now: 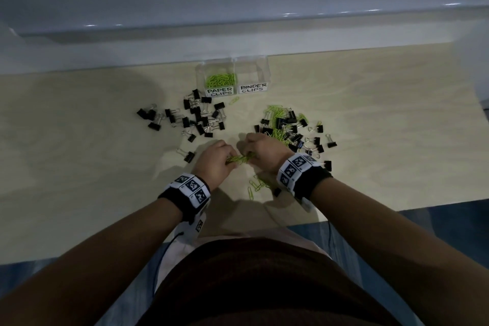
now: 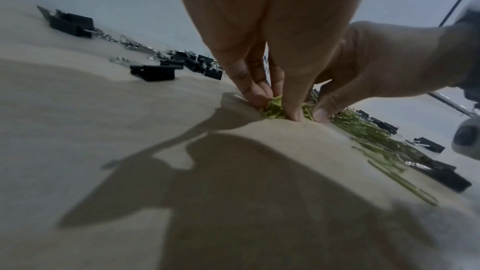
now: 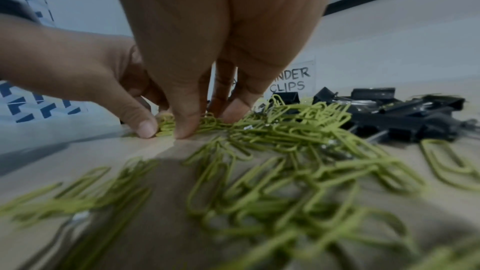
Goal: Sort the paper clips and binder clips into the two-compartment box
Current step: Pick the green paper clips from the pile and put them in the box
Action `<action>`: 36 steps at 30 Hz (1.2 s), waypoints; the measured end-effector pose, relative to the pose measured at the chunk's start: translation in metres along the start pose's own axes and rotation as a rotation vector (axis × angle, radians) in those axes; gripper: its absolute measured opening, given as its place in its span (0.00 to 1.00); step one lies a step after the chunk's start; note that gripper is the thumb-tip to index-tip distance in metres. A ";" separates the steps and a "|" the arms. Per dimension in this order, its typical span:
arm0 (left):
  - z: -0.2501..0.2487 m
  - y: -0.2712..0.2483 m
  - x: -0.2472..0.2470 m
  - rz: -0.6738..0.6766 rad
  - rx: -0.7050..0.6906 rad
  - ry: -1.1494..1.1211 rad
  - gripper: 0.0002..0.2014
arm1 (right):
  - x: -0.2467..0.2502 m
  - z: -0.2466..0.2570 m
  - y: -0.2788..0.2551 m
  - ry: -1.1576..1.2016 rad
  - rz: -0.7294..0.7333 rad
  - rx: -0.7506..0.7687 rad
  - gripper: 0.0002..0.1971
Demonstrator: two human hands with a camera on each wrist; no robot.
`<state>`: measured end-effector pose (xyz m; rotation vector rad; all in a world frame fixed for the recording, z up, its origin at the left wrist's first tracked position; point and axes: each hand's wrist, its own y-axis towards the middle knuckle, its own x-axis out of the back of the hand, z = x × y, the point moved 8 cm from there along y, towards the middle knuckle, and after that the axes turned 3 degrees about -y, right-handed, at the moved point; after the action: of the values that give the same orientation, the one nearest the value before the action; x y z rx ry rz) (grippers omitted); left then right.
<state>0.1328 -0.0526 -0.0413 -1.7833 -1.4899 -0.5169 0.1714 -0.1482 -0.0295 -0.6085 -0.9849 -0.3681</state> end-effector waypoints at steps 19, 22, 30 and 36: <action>-0.009 0.063 0.081 -0.156 0.048 -0.305 0.04 | 0.064 -0.079 -0.006 1.015 -0.450 -0.462 0.04; -0.010 0.092 0.123 -0.284 0.086 -0.293 0.05 | 0.102 -0.078 0.030 0.969 -0.471 -0.432 0.06; -0.007 0.153 0.146 -0.340 0.245 -0.035 0.06 | 0.135 -0.063 0.125 0.592 -0.420 -0.519 0.03; -0.030 0.135 0.142 -0.358 0.043 0.155 0.13 | 0.131 -0.049 0.108 0.196 -0.370 -0.344 0.13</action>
<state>0.3010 0.0116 0.0410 -1.4131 -1.7030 -0.7756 0.3307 -0.0976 0.0294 -0.6836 -0.8485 -0.9226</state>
